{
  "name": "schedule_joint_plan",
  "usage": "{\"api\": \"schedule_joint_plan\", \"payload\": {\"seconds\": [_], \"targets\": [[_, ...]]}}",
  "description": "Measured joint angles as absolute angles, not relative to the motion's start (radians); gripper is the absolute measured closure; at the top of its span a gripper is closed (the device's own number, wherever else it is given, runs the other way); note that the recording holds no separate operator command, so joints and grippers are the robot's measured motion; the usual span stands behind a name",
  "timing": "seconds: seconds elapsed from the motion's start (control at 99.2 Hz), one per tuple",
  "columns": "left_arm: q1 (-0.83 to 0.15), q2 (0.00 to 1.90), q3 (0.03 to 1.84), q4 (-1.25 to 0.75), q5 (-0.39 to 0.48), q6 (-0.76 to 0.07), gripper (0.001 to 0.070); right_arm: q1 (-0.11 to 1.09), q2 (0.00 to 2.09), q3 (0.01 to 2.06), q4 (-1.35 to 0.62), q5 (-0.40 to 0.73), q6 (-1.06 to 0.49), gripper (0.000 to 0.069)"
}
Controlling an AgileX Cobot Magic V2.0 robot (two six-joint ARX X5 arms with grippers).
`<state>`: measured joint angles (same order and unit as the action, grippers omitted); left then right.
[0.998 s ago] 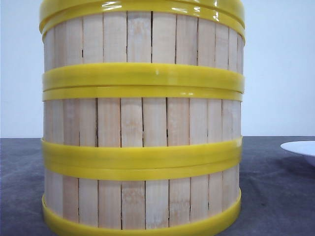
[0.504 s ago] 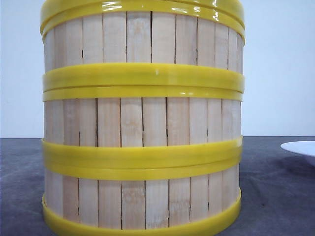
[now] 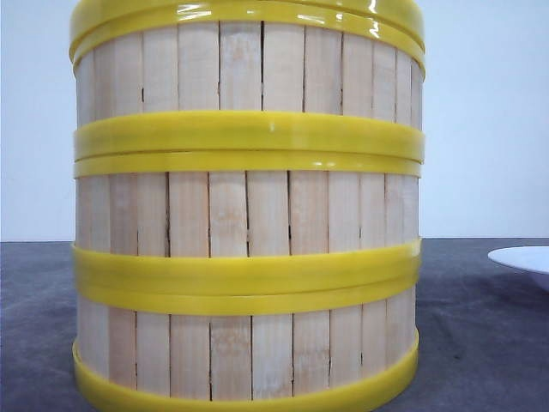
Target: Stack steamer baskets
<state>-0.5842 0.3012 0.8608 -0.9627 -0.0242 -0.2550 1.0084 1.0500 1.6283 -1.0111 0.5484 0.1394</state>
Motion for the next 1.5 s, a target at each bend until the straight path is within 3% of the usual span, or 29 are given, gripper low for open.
{"api": "schedule_joint_plan", "payload": {"seconds": [0.403, 0.655, 0.716, 0.807, 0.887, 1.502], "targets": [[-0.584, 0.155, 0.86, -0.968, -0.027, -0.251, 0.0511, 1.073, 0.739, 1.123, -0.913, 0.604, 0.298, 0.0318], [-0.584, 0.155, 0.858, -0.978, -0.027, -0.251, 0.0511, 1.073, 0.67, 1.093, -0.884, 0.606, 0.354, 0.032], [-0.584, 0.155, 0.858, -0.978, -0.027, -0.25, 0.0514, 1.073, 0.666, 1.093, -0.874, 0.606, 0.356, 0.0375], [-0.584, 0.155, 0.858, -0.978, -0.027, -0.249, 0.0611, 1.073, 0.665, 1.093, -0.87, 0.606, 0.352, 0.0582], [-0.584, 0.155, 0.858, -0.978, -0.027, -0.249, 0.0672, 1.073, 0.666, 1.093, -0.87, 0.606, 0.349, 0.0652], [-0.584, 0.155, 0.858, -0.986, -0.027, -0.251, 0.0691, 1.073, 0.666, 1.093, -0.87, 0.606, 0.349, 0.0681]]}}
